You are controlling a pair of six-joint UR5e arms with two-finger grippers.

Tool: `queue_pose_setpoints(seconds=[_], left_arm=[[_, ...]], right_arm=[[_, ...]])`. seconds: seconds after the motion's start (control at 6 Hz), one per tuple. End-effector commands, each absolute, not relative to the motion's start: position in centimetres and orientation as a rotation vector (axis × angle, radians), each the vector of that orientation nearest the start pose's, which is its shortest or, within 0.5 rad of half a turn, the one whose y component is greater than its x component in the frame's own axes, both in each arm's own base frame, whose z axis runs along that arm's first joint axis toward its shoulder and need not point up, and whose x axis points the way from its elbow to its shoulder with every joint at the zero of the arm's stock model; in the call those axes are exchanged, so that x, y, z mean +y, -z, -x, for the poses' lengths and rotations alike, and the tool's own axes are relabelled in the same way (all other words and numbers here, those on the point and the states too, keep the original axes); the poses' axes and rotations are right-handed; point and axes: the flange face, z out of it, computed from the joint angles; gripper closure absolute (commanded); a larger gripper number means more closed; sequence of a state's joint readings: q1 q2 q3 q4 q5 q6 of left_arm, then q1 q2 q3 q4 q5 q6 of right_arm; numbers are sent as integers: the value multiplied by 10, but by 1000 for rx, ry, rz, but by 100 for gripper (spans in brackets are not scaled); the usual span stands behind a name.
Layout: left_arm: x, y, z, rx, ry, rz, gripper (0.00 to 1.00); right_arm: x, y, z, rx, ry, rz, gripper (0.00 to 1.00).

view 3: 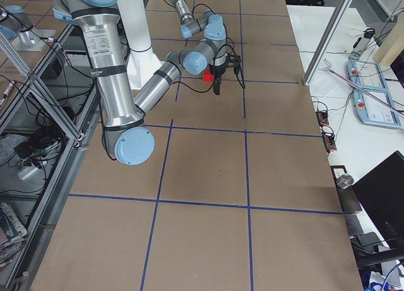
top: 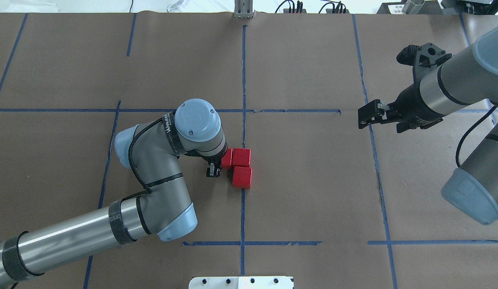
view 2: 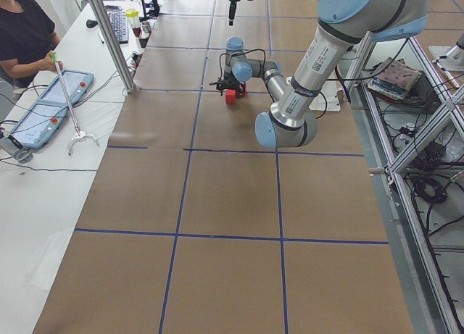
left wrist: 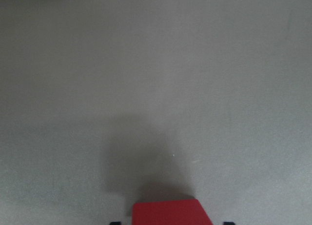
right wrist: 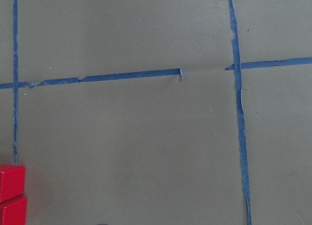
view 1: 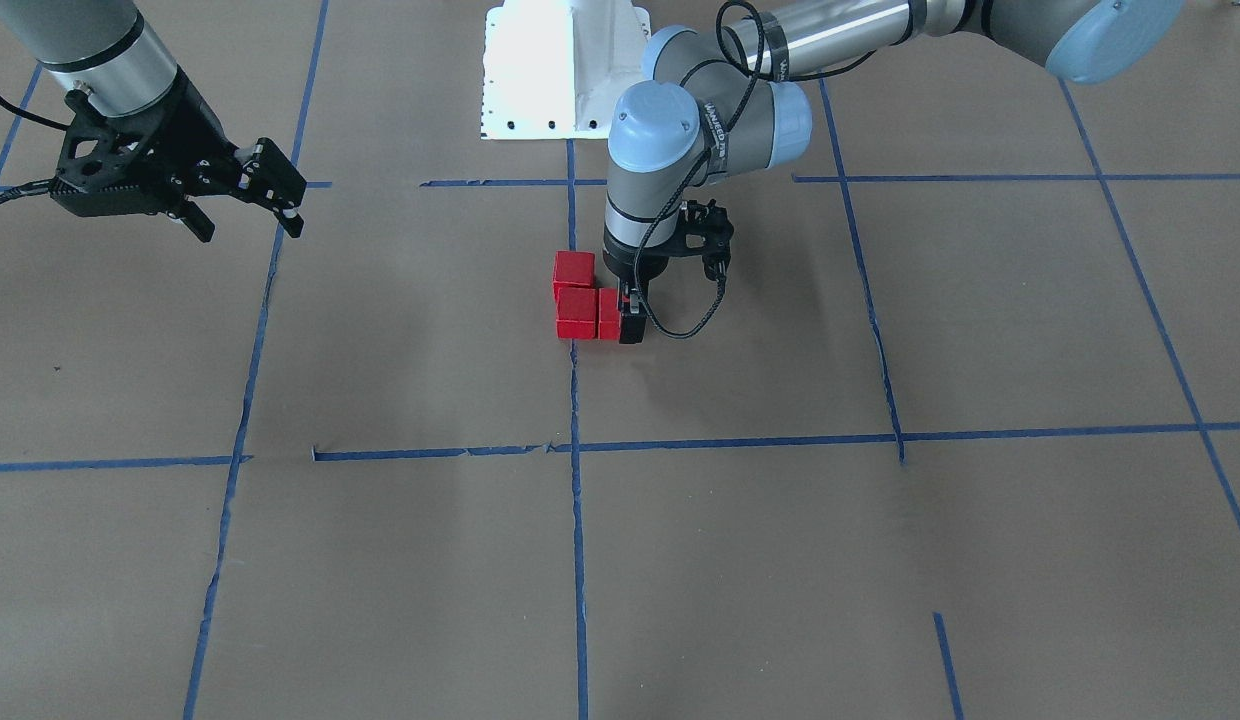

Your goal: Form red blocks into L shape at center

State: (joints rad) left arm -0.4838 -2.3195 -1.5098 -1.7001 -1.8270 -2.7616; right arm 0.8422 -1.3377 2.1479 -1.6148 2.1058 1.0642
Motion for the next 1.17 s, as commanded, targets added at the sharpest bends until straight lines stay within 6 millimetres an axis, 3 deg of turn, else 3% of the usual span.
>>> queue_pose_setpoints(seconds=[0.0,0.17,0.5,0.67,0.83,1.0], left_arm=[[-438,-205,-595,766,1467,572,0],[-443,-200,-587,763,1457,590,0],[-476,-183,-532,816,1315,573,0],[-492,-193,-494,817,1203,541,0],[-493,-226,-453,835,1096,470,0],[-501,-253,-392,879,928,381,0]], right_arm=[[-428,-284,271,-901,-108,-70,0],[-428,-285,271,-900,-108,-69,0],[-429,-288,268,-894,-110,-69,0],[-438,-296,253,-881,-136,-78,0],[-445,-305,239,-867,-163,-81,0],[-458,-322,223,-856,-97,-93,0]])
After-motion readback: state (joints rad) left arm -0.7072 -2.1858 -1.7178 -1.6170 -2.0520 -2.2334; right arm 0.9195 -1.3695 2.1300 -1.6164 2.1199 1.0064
